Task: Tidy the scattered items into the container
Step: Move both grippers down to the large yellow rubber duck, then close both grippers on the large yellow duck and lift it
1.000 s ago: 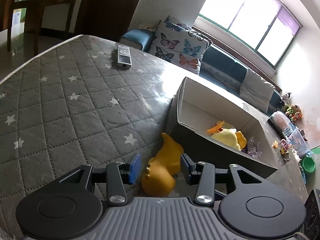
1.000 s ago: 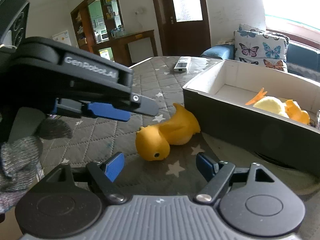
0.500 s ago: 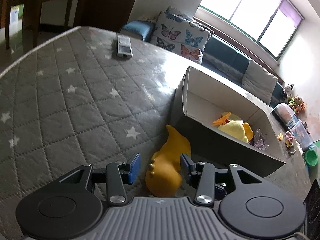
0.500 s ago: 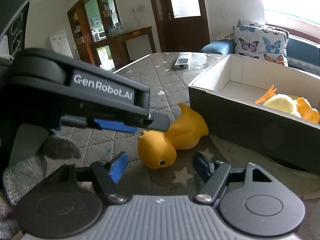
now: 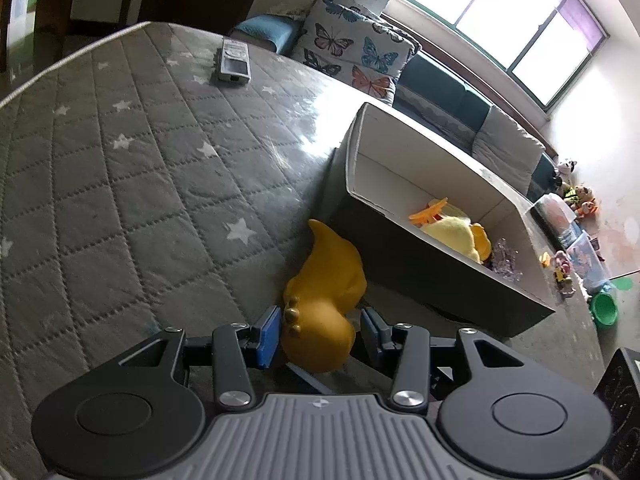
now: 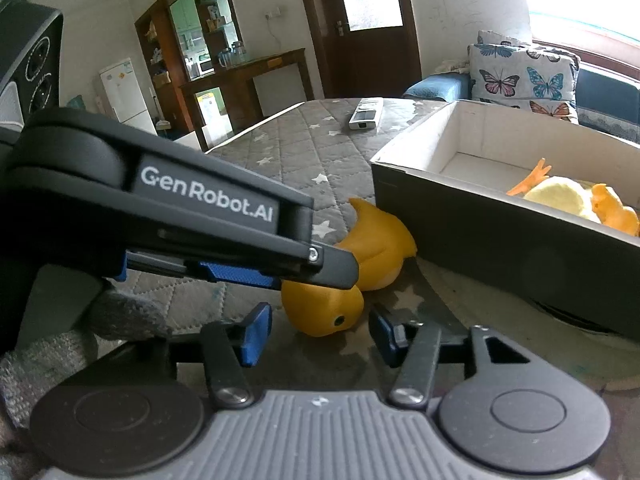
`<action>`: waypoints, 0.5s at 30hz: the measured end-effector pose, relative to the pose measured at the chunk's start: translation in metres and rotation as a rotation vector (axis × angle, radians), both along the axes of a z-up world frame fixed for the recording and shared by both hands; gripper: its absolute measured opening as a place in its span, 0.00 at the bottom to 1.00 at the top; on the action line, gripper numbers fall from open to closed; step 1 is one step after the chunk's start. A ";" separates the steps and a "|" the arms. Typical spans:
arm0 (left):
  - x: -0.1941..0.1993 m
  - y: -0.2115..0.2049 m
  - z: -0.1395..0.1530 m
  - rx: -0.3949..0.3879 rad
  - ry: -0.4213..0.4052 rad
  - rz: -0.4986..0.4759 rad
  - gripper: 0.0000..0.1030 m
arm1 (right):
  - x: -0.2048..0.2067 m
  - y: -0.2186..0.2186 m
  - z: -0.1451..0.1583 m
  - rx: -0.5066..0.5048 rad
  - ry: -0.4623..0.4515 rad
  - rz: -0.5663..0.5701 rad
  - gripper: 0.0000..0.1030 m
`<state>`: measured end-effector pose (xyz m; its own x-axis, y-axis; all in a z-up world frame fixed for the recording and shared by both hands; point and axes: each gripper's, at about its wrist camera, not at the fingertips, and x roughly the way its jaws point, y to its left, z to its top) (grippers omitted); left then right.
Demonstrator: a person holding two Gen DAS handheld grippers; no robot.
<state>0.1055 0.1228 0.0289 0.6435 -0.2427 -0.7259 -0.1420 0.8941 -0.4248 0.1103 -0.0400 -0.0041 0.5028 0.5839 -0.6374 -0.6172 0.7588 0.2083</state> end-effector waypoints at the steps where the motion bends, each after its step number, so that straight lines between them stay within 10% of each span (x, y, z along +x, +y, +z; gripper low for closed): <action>1: 0.000 -0.001 0.000 -0.018 0.005 -0.007 0.45 | -0.001 -0.003 0.001 -0.001 0.000 -0.001 0.51; 15: 0.007 -0.007 0.005 -0.076 0.003 -0.017 0.45 | -0.003 -0.028 0.012 -0.019 -0.024 -0.060 0.52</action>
<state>0.1123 0.1159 0.0341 0.6370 -0.3077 -0.7068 -0.1286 0.8616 -0.4910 0.1074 -0.0682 0.0082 0.5513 0.5405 -0.6356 -0.5754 0.7980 0.1795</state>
